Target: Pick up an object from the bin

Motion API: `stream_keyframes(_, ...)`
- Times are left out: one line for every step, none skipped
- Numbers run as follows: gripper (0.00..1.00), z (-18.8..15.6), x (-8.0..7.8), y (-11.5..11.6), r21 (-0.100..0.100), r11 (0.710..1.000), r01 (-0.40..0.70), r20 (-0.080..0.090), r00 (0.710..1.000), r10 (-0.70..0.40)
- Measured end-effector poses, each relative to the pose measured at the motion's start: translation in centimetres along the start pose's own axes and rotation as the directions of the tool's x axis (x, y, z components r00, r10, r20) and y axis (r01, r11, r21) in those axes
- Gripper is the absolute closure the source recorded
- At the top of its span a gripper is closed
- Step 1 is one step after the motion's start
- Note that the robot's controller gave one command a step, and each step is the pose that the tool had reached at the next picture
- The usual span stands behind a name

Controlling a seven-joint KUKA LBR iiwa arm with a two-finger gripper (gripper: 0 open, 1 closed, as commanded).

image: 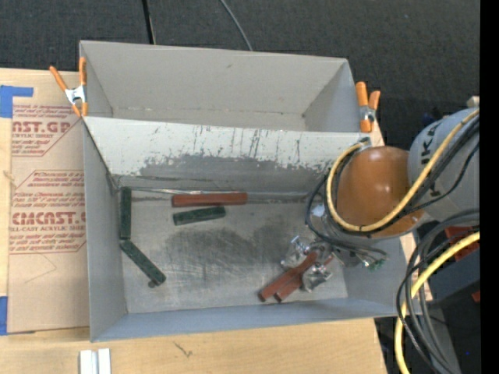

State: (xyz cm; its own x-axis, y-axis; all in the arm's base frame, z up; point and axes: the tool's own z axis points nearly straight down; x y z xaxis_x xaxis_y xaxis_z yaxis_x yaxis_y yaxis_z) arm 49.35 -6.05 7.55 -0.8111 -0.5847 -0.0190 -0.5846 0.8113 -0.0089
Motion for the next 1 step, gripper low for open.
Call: stream_keyframes(1.00,0.00,0.00,0.00,0.000,1.000,0.000,0.000,1.000,0.000)
